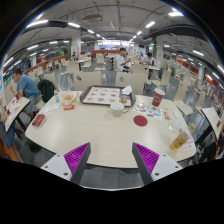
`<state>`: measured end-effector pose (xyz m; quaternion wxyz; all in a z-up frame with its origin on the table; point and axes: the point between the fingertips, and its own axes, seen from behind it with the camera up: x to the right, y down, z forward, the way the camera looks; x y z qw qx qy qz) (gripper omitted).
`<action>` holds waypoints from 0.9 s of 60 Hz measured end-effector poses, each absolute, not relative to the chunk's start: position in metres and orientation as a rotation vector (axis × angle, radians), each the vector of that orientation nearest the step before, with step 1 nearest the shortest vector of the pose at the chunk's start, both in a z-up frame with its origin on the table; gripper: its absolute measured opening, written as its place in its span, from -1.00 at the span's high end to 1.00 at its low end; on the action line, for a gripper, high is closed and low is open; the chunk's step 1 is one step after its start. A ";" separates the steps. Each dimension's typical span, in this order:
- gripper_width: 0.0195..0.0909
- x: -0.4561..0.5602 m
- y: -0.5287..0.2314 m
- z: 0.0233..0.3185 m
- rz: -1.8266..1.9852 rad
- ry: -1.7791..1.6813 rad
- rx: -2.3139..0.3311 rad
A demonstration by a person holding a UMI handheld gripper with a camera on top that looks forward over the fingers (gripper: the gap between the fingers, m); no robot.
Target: Pour water
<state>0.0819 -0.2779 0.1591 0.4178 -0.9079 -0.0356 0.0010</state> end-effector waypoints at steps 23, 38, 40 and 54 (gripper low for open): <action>-0.83 0.264 -0.281 0.097 -0.028 -0.029 -2.178; -0.83 0.380 -0.258 0.057 -0.049 0.093 -2.160; -0.84 0.392 -0.250 0.054 -0.055 0.107 -2.152; -0.61 0.432 -0.187 0.044 -0.085 0.096 -2.083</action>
